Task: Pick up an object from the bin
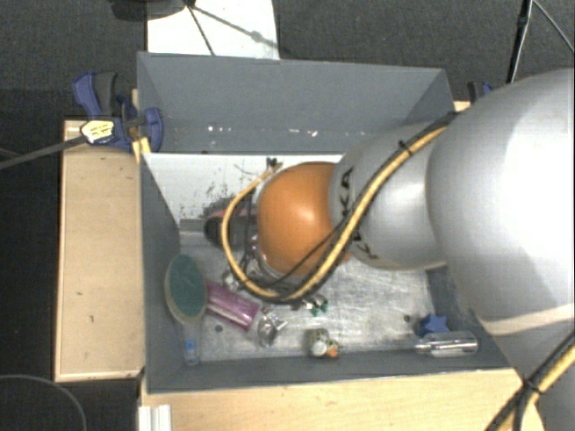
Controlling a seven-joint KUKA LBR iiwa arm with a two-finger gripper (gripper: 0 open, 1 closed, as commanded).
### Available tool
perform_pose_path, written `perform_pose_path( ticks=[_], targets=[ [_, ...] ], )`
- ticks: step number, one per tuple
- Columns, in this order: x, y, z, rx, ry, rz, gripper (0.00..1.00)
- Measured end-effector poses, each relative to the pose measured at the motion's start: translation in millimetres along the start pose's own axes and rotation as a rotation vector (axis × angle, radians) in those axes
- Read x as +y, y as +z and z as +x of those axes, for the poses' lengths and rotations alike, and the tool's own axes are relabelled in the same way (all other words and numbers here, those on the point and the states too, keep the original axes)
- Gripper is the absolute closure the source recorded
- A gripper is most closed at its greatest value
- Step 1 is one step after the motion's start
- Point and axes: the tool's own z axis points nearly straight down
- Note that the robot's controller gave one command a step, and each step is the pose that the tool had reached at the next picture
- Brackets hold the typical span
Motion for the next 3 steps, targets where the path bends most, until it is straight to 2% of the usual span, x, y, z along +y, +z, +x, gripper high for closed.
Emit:
perform_pose_path(
  ticks=[1,2,3],
  targets=[
    [-2,-3,-1.5,-0.004,0.002,0.002,1.0],
    [0,0,1.6,0.005,0.001,-0.001,0.0],
    [-80,-8,-15.6,0.004,0.071,0.005,0.0]
  ],
)
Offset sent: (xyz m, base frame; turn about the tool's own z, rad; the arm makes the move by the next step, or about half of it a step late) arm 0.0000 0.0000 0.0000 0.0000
